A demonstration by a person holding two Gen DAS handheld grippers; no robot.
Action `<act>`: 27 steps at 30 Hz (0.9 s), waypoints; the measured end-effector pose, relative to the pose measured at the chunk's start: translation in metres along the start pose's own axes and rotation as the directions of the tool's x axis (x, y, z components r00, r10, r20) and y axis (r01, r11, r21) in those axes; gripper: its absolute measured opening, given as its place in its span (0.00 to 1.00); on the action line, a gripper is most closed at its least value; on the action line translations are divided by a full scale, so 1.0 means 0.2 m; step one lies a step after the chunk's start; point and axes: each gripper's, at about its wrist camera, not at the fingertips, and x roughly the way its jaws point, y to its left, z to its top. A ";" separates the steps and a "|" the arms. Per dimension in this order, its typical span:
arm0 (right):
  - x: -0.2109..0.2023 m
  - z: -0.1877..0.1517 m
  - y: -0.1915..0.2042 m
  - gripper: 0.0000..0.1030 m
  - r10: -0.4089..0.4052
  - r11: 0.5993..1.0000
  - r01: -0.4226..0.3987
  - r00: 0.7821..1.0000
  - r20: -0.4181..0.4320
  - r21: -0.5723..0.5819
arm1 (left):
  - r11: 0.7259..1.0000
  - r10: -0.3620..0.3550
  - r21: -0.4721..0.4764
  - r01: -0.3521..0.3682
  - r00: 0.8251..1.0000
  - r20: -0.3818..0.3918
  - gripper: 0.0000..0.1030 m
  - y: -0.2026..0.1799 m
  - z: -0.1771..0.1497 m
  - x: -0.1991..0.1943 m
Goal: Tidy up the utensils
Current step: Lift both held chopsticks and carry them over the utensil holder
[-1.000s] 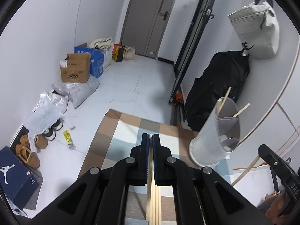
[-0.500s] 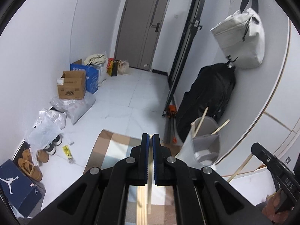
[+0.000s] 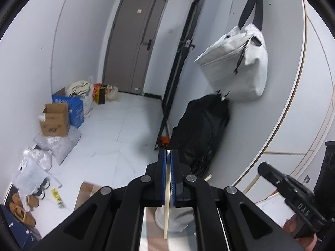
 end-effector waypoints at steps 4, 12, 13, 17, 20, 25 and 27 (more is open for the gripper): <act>0.04 0.10 -0.03 0.03 -0.010 1.000 0.010 1.000 0.021 -0.009 | 1.000 -0.018 0.018 0.018 0.999 0.033 0.00 -0.07 0.11 0.03; 0.14 0.26 -0.12 0.03 -0.034 0.999 0.035 0.998 0.059 -0.014 | 0.999 -0.027 0.021 0.026 0.999 0.039 0.00 -0.13 0.20 0.20; 0.15 0.27 -0.13 0.03 -0.034 0.999 0.035 0.998 0.061 -0.015 | 0.999 -0.031 0.014 0.031 0.999 0.028 0.00 -0.12 0.20 0.23; 0.23 0.29 -0.18 0.03 -0.038 0.999 0.039 0.998 0.058 -0.012 | 1.000 -0.023 0.004 0.023 1.000 0.006 0.00 -0.10 0.18 0.33; 0.29 0.29 -0.21 0.03 -0.044 0.999 0.045 0.998 0.051 -0.016 | 1.000 -0.012 0.006 0.012 1.000 -0.008 0.00 -0.09 0.16 0.40; 0.41 0.25 -0.24 0.03 -0.051 0.998 0.052 0.998 0.024 -0.033 | 1.000 0.006 0.022 -0.006 1.000 -0.006 0.00 -0.08 0.14 0.48; 0.45 0.23 -0.25 0.03 -0.050 0.998 0.050 0.999 0.006 -0.024 | 1.000 0.004 0.014 -0.004 1.000 -0.011 0.00 -0.08 0.13 0.50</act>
